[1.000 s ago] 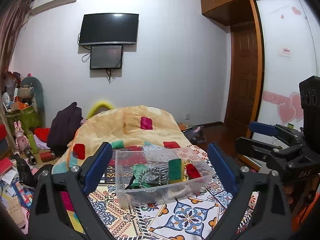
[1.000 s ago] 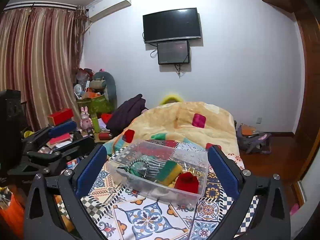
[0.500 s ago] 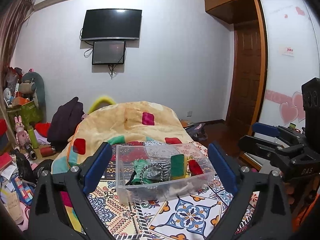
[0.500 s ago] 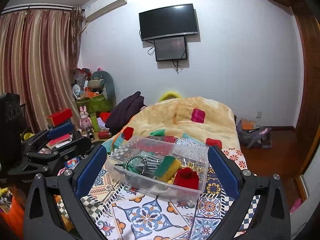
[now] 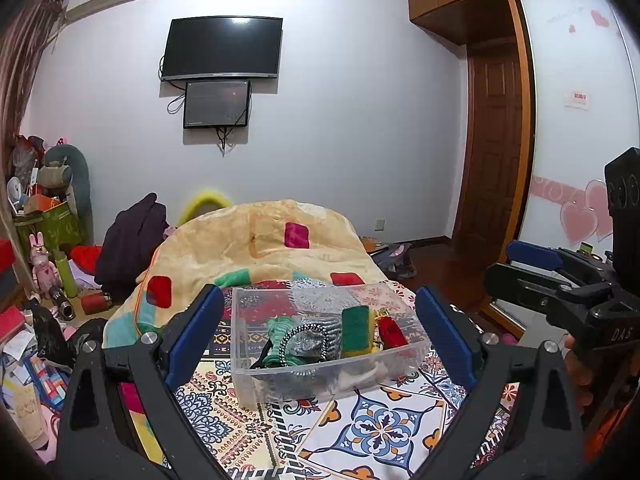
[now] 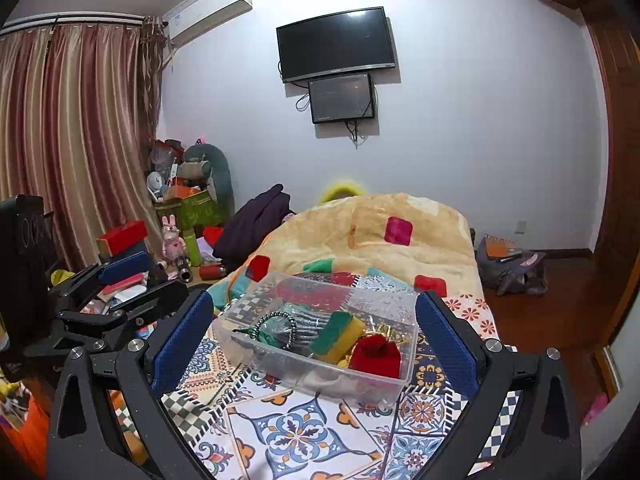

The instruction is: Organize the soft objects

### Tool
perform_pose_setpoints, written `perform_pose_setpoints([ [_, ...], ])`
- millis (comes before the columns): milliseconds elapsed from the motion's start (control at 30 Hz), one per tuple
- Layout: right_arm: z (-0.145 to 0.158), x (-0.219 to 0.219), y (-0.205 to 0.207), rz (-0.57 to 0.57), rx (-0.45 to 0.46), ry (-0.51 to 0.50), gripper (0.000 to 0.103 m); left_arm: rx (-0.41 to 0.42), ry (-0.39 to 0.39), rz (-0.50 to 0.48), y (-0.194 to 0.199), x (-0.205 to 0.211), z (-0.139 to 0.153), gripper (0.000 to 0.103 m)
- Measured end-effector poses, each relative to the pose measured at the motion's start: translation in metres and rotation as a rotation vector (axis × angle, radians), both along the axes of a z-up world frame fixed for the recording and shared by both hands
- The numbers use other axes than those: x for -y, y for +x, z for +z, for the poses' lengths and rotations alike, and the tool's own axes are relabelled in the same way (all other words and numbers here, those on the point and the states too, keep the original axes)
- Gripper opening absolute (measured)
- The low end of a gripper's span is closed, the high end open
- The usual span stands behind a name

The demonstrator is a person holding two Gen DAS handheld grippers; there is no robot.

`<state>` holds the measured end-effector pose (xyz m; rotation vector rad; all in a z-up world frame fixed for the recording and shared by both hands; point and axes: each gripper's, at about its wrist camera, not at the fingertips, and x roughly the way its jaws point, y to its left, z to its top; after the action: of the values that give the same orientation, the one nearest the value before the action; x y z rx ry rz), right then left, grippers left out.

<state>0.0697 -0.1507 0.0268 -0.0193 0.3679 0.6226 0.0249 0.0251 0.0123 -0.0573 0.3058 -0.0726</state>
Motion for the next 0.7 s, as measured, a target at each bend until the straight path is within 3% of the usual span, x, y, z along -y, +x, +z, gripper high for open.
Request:
perform_pose_setpoints([
  [700, 0.0048, 0.0004, -0.0014, -0.01, 0.009, 0.003, 0.102, -0.021, -0.015, -0.004, 0.0031, -0.0007, -0.002, 0.098],
])
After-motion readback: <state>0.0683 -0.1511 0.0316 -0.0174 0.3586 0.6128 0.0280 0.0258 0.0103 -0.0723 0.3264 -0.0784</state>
